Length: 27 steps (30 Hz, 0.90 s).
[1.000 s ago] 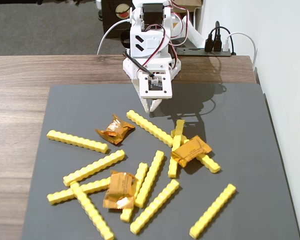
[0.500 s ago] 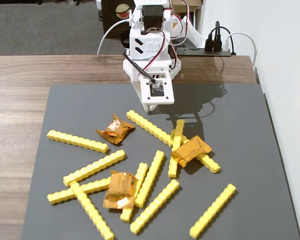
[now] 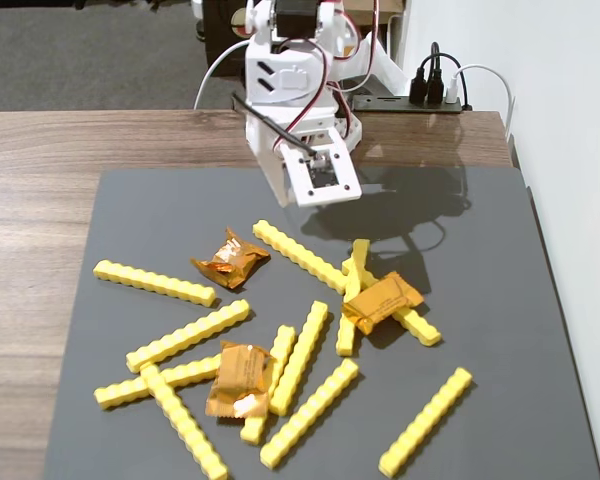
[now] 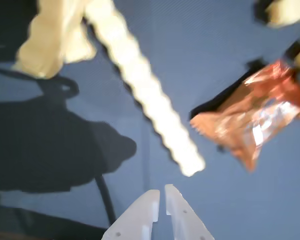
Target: Grab a fry
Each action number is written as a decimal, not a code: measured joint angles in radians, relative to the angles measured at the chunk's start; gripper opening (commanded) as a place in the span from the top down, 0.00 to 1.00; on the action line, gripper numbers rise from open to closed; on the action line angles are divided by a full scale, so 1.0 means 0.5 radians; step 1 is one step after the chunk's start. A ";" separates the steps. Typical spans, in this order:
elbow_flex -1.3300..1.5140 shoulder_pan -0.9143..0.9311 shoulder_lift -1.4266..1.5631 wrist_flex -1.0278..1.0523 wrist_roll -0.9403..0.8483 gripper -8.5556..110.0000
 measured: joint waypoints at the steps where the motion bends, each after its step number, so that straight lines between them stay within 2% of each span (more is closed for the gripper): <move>1: -0.025 0.021 -0.052 -0.034 -0.052 0.92; 13: -0.230 0.202 -0.362 -0.080 -0.503 0.90; 17: -0.270 0.261 -0.436 -0.080 -0.611 0.85; 22: -0.273 0.359 -0.540 -0.117 -0.749 0.74; 27: -0.273 0.402 -0.614 -0.215 -0.813 0.73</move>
